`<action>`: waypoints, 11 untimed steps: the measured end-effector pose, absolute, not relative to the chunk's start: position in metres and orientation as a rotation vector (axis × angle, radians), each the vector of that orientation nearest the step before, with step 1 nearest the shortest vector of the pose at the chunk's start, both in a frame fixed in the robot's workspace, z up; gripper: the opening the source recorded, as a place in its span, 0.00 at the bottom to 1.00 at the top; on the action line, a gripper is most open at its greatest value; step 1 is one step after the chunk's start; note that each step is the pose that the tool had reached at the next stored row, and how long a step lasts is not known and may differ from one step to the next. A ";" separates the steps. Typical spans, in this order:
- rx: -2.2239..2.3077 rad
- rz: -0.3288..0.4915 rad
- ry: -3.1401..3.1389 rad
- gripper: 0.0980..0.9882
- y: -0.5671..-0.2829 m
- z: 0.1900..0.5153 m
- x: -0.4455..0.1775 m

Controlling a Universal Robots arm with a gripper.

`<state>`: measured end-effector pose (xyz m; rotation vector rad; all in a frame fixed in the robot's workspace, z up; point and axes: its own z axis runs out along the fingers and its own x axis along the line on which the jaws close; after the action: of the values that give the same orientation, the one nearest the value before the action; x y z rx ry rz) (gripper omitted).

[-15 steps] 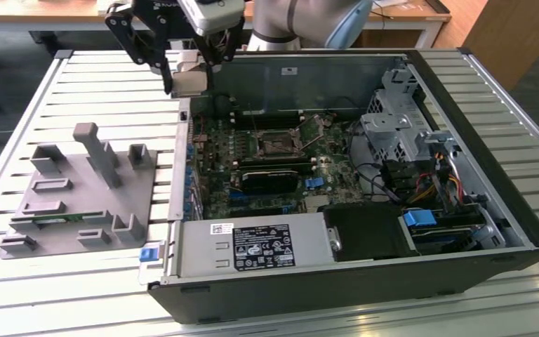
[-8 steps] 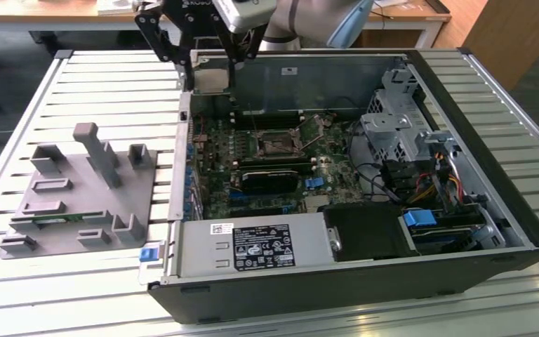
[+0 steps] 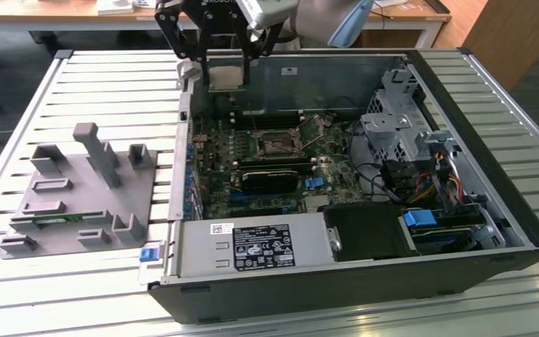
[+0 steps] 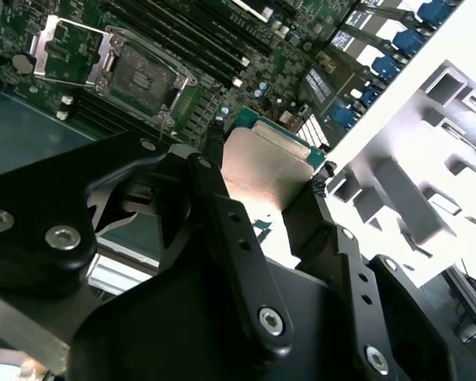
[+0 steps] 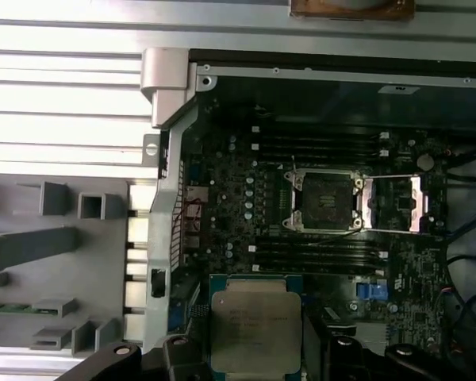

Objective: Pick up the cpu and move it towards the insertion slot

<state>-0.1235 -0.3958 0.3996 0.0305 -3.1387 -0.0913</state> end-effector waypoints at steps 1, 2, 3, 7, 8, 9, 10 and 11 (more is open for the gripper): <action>0.030 -0.091 -3.139 0.50 -0.395 0.399 -0.121; 0.030 -0.091 -3.139 0.50 -0.393 0.399 -0.119; 0.030 -0.091 -3.139 0.50 -0.392 0.399 -0.116; 0.030 -0.091 -3.139 0.50 -0.387 0.399 -0.108; 0.030 -0.091 -3.139 0.50 -0.385 0.399 -0.106; 0.030 -0.091 -3.139 0.50 -0.384 0.399 -0.104; 0.030 -0.091 -3.139 0.50 -0.382 0.399 -0.103; 0.030 -0.091 -3.139 0.50 -0.380 0.399 -0.101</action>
<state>-0.1012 -0.3804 0.3985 0.0304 -3.1386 -0.0912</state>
